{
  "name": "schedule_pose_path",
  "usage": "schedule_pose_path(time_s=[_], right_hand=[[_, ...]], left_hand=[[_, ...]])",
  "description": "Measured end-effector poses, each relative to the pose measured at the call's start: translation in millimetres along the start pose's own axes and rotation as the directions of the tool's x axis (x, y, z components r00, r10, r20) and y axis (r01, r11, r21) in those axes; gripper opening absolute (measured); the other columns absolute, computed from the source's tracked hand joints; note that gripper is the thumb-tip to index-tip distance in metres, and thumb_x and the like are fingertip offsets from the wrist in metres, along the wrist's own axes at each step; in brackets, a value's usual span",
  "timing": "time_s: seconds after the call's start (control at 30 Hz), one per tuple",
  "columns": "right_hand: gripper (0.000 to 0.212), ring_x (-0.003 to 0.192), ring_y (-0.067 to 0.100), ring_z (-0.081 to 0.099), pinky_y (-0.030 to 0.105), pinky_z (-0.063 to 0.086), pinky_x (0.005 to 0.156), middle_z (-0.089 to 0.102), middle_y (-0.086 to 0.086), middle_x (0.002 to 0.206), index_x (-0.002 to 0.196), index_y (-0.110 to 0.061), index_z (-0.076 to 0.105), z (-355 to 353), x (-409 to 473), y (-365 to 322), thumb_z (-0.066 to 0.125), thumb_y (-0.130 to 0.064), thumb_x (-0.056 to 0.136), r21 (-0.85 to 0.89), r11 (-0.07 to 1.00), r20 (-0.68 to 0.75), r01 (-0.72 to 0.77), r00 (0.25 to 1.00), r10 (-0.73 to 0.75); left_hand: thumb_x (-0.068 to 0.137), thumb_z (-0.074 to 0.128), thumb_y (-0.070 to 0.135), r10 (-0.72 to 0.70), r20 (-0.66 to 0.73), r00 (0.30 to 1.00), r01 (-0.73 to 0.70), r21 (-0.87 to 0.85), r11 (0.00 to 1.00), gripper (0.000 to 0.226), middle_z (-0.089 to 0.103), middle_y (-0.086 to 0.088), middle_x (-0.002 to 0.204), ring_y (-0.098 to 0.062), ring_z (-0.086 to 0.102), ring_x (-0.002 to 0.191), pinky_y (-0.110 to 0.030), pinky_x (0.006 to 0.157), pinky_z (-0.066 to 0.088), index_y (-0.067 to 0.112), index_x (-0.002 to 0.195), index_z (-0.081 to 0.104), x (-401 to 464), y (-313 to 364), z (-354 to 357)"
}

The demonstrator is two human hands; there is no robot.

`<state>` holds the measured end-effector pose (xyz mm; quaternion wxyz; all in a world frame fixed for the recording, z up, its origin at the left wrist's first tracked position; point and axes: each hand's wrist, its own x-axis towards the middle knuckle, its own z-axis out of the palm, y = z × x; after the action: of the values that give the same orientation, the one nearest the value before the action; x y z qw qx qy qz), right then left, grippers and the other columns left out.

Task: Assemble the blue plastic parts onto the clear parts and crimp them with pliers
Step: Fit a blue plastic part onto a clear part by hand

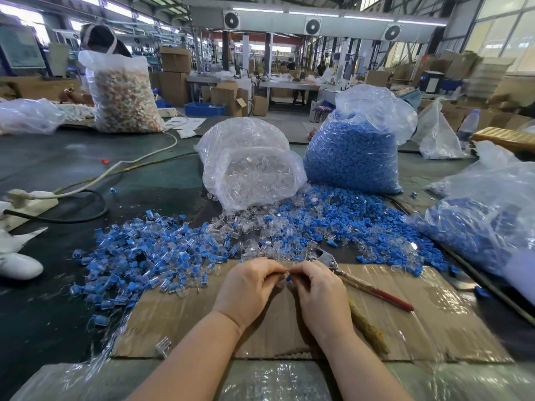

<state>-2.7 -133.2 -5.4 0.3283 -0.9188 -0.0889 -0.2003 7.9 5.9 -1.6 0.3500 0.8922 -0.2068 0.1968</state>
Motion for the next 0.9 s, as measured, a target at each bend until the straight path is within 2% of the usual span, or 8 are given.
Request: schedule_pose_path(time_s=[0.27, 0.4, 0.47, 0.53, 0.63, 0.7, 0.77, 0.9], right_hand=[[0.013, 0.085, 0.007, 0.055, 0.017, 0.042, 0.078, 0.064, -0.009, 0.092, 0.094, -0.019, 0.068, 0, 0, 0, 0.059, -0.011, 0.088, -0.004, 1.000, -0.003, 0.003, 1.000, -0.003], [0.013, 0.087, 0.010, 0.057, 0.022, 0.044, 0.079, 0.065, -0.006, 0.092, 0.094, -0.017, 0.068, 0, 0, 0, 0.060, -0.010, 0.087, -0.001, 1.000, -0.004, 0.000, 1.000, 0.000], [0.011, 0.086, 0.012, 0.058, 0.021, 0.043, 0.078, 0.065, -0.005, 0.091, 0.093, -0.016, 0.069, 0, 0, 0, 0.060, -0.011, 0.088, 0.002, 1.000, -0.017, -0.001, 1.000, 0.001], [0.009, 0.084, 0.013, 0.059, 0.020, 0.041, 0.076, 0.066, -0.004, 0.090, 0.092, -0.015, 0.069, 0, 0, 0, 0.062, -0.011, 0.087, 0.015, 1.000, -0.045, -0.003, 0.999, 0.004], [0.006, 0.081, 0.014, 0.060, 0.018, 0.038, 0.071, 0.068, -0.004, 0.086, 0.089, -0.014, 0.069, -2, -1, -1, 0.064, -0.012, 0.086, 0.046, 0.999, -0.092, -0.022, 0.995, 0.026], [0.003, 0.078, 0.015, 0.060, 0.018, 0.037, 0.068, 0.068, -0.004, 0.082, 0.085, -0.014, 0.068, -2, -1, -1, 0.064, -0.014, 0.086, 0.070, 0.997, -0.113, -0.038, 0.993, 0.046], [0.004, 0.075, 0.015, 0.060, 0.018, 0.036, 0.066, 0.067, -0.004, 0.079, 0.084, -0.015, 0.066, -3, -2, -1, 0.064, -0.016, 0.087, 0.089, 0.995, -0.122, -0.048, 0.991, 0.059], [0.006, 0.075, 0.015, 0.059, 0.018, 0.035, 0.066, 0.067, -0.004, 0.079, 0.084, -0.014, 0.065, -3, -2, -1, 0.064, -0.019, 0.087, 0.101, 0.994, -0.121, -0.047, 0.991, 0.060]], left_hand=[[0.080, 0.070, 0.012, -0.075, -0.008, 0.997, 0.074, -0.087, 0.993, 0.016, 0.069, 0.009, 0.087, 0.005, 0.060, 0.077, -0.003, 0.077, 0.045, 0.018, 0.095, 0.073, 0, 1, -3], [0.079, 0.071, 0.009, -0.245, -0.017, 0.969, 0.237, -0.199, 0.951, 0.018, 0.064, 0.017, 0.080, 0.010, 0.058, 0.076, -0.001, 0.074, 0.043, 0.024, 0.088, 0.071, 5, 0, -4], [0.079, 0.070, 0.004, -0.317, -0.010, 0.948, 0.303, -0.271, 0.914, 0.024, 0.065, 0.015, 0.081, 0.005, 0.061, 0.075, -0.004, 0.073, 0.047, 0.023, 0.094, 0.069, 7, 2, -2], [0.081, 0.067, 0.001, -0.353, 0.009, 0.936, 0.337, -0.324, 0.884, 0.033, 0.064, 0.010, 0.086, -0.002, 0.063, 0.077, -0.006, 0.072, 0.047, 0.020, 0.108, 0.066, 8, 6, 1], [0.085, 0.063, 0.002, -0.368, 0.033, 0.929, 0.360, -0.303, 0.882, 0.035, 0.057, 0.008, 0.093, -0.004, 0.059, 0.083, -0.008, 0.079, 0.045, 0.016, 0.118, 0.063, 10, 10, 7], [0.087, 0.061, 0.005, -0.369, 0.044, 0.928, 0.368, -0.254, 0.895, 0.029, 0.051, 0.008, 0.093, -0.004, 0.053, 0.086, -0.008, 0.081, 0.040, 0.014, 0.114, 0.065, 10, 11, 10], [0.088, 0.060, 0.006, -0.368, 0.039, 0.929, 0.367, -0.232, 0.901, 0.021, 0.049, 0.010, 0.089, 0.000, 0.050, 0.082, -0.001, 0.076, 0.036, 0.016, 0.104, 0.068, 8, 11, 11], [0.086, 0.062, 0.006, -0.406, -0.001, 0.914, 0.385, -0.312, 0.868, 0.018, 0.060, 0.009, 0.085, 0.003, 0.055, 0.076, 0.000, 0.067, 0.039, 0.024, 0.083, 0.065, 5, 10, 10]])
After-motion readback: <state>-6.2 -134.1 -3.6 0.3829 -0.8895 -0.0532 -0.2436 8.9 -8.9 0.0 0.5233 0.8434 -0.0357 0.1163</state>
